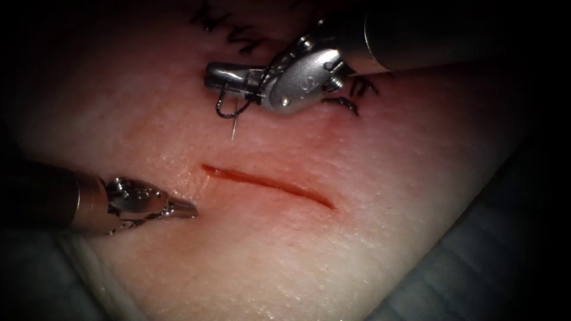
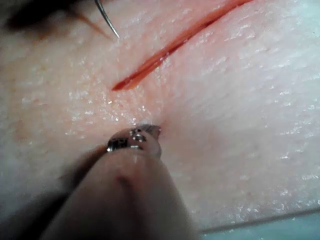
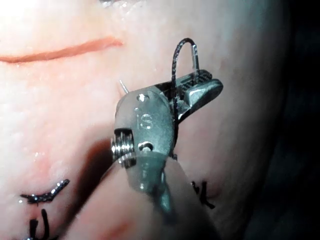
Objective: Wound Closure
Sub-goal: With the right gripper throw the needle through the target on top of the cut
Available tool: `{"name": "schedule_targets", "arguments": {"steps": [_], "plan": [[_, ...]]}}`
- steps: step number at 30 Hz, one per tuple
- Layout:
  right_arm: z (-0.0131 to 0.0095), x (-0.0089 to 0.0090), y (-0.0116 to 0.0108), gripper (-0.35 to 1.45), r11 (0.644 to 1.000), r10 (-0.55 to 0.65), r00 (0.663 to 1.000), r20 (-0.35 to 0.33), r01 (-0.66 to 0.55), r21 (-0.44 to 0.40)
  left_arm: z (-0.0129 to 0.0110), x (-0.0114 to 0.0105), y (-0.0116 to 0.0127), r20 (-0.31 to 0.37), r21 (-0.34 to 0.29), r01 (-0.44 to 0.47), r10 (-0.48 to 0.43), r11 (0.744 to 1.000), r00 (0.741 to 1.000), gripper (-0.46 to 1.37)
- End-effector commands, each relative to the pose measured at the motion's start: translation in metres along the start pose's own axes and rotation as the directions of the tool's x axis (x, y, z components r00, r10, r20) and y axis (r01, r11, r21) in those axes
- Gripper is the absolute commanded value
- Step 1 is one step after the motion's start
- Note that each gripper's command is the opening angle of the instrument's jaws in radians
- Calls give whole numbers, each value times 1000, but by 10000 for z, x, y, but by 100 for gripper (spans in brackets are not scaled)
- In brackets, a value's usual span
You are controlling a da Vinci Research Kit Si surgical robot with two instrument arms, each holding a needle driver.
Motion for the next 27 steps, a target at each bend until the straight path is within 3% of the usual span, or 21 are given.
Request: {"name": "schedule_targets", "arguments": {"steps": [1,11,27], "plan": [[0,0,-1,-35,1000,-8,1000,4,8,-3,-2,0,0,1,1,1,-1,1000,1000,-5],[-1,-3,-3,-35,999,-47,999,14,47,9,-2,0,2,1,-2,-1,1,1000,1000,-7],[-2,-16,-34,-35,991,-119,991,54,115,64,-3,0,3,1,0,-2,2,1000,1000,-6]]}}
